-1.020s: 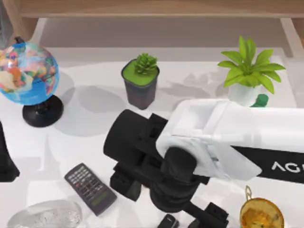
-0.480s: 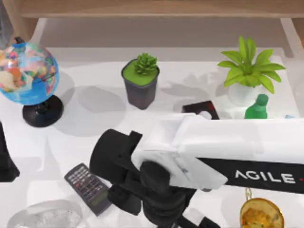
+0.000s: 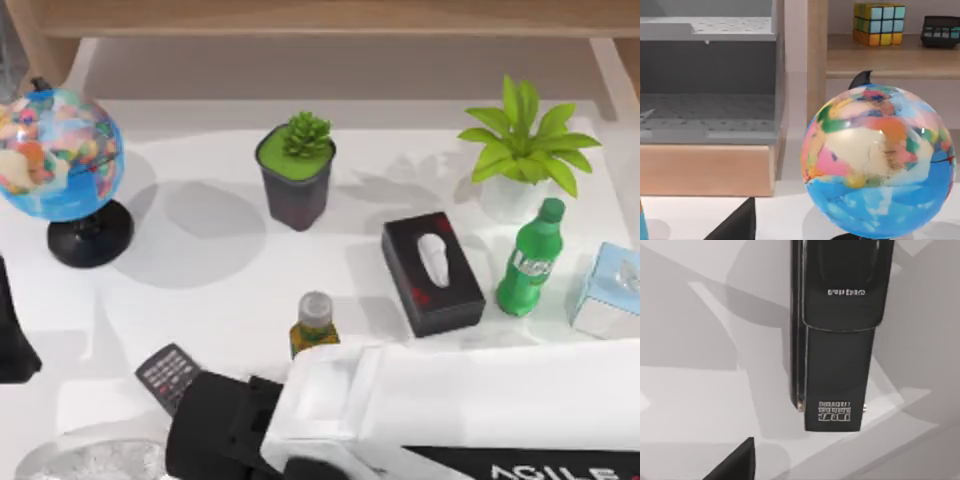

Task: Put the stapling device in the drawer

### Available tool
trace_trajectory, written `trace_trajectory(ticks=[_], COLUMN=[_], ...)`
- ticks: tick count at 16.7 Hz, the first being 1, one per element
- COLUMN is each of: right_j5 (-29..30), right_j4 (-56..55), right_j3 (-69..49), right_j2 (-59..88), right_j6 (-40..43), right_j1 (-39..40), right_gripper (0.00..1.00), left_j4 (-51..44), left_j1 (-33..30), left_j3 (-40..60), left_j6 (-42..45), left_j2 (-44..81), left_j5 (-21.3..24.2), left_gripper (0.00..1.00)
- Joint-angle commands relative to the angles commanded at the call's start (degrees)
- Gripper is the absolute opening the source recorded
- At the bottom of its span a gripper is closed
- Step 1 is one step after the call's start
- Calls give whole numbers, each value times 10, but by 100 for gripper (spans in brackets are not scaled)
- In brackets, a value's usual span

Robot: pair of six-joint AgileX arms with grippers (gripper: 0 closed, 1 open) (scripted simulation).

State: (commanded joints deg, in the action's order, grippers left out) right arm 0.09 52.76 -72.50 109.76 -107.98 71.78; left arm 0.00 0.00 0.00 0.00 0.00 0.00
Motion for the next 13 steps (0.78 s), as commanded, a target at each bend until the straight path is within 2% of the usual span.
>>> trace_trajectory(ticks=[9,13], right_j5=[0,0], right_j4=[-58,-58], right_j3=[6,6], right_j2=[50,51], right_j6=[76,77], right_j1=[-75,-76], right_gripper=[100,100], left_j4=[0,0], left_j1=[0,0], left_j3=[0,0], left_j6=[0,0], left_j2=[0,0], left_j5=[0,0], left_gripper=[100,100])
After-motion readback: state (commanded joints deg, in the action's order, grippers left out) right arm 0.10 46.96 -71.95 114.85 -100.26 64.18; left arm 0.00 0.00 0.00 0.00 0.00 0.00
